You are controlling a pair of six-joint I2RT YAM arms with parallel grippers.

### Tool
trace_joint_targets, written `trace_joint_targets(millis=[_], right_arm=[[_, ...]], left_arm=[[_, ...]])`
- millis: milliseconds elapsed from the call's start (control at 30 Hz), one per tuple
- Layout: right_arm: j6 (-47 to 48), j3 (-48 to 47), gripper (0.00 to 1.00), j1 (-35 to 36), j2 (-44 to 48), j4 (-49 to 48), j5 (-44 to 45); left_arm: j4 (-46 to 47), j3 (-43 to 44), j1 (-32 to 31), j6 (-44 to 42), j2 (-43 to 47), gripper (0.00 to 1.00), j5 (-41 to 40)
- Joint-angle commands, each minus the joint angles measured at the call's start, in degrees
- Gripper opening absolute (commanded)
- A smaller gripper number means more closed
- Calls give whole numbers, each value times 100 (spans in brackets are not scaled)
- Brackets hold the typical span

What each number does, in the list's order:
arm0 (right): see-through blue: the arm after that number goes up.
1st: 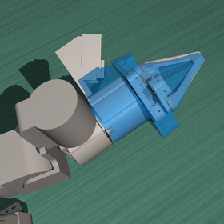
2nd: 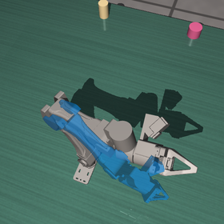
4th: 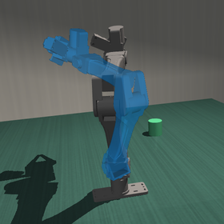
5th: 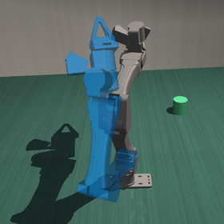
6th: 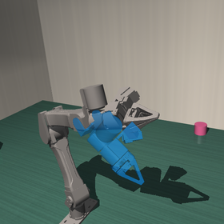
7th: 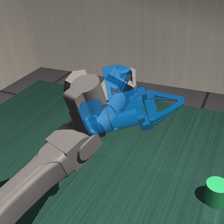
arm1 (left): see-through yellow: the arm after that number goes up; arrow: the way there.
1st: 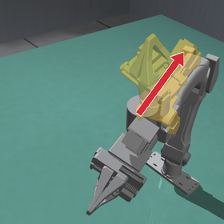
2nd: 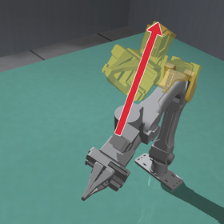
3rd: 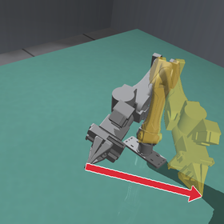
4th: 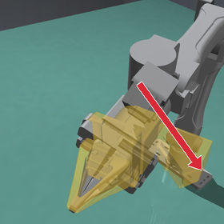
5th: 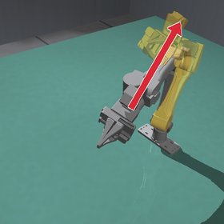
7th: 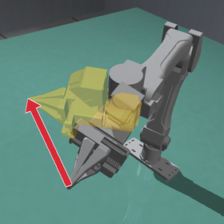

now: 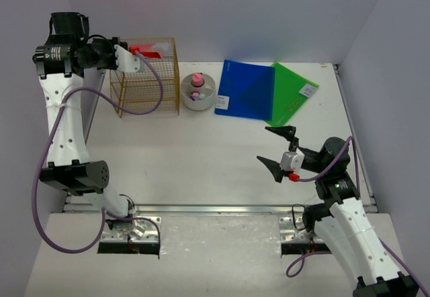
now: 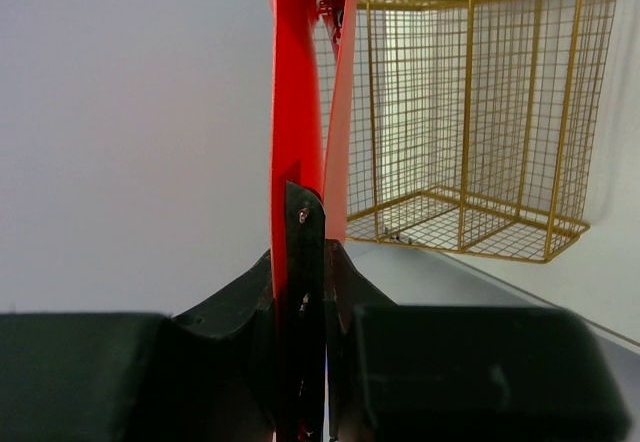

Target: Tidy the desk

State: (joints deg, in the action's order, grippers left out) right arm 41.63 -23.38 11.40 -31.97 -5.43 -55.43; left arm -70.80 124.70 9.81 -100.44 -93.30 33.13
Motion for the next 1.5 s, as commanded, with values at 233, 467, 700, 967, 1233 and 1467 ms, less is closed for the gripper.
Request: trace_joint_targets(millis=[233, 467, 700, 967, 1233, 1467], right_arm=[[71, -60, 99, 20, -77, -44, 51], [99, -57, 99, 20, -132, -46, 58], [97, -57, 99, 24, -187, -95, 41], [140, -30, 99, 20, -170, -37, 58], [169, 0, 99, 22, -196, -46, 58], [215, 8, 99, 20, -205, -18, 41]], left_arm=[[586, -73, 82, -287, -159, 0, 68], [580, -361, 47, -556, -86, 0, 267], [372, -343, -22, -833, -87, 0, 498], [265, -568, -200, -1169, 15, 0, 505], [242, -666, -357, -1236, 40, 0, 519], [303, -779, -373, -1344, 45, 0, 681]])
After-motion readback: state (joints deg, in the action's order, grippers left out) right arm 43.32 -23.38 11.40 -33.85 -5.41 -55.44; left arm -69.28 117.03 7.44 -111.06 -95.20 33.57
